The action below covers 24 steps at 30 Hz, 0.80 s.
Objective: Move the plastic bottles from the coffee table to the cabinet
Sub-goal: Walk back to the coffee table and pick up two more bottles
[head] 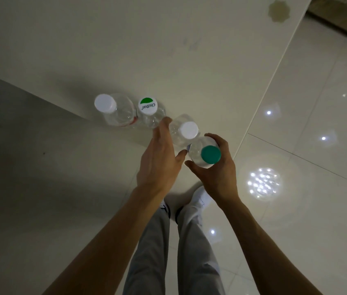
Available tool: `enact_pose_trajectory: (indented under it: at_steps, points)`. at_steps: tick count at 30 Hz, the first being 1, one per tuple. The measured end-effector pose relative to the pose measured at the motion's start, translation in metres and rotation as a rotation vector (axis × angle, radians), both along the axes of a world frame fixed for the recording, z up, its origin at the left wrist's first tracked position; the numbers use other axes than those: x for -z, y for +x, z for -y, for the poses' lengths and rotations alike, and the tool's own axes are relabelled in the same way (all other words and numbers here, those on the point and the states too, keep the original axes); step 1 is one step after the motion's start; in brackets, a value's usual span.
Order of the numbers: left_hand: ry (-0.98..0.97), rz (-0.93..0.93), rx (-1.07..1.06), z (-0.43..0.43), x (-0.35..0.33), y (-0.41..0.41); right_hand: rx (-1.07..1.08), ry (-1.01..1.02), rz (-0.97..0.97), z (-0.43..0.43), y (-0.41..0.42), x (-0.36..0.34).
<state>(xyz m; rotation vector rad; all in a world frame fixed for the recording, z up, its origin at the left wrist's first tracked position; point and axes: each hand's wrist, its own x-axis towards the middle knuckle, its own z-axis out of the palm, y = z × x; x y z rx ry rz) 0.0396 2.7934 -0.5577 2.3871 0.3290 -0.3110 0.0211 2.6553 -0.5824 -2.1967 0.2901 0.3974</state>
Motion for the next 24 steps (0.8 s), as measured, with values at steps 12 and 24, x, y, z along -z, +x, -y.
enact_pose_trajectory:
  at_steps: [12, 24]
  points:
    - [0.049, 0.093, 0.057, 0.015, -0.001, -0.002, 0.010, -0.067, -0.068, 0.023, -0.004, -0.014]
    - [-0.107, 0.015, -0.006, 0.004, -0.102, -0.025, 0.088, -0.055, -0.046, 0.035, -0.004, -0.130]
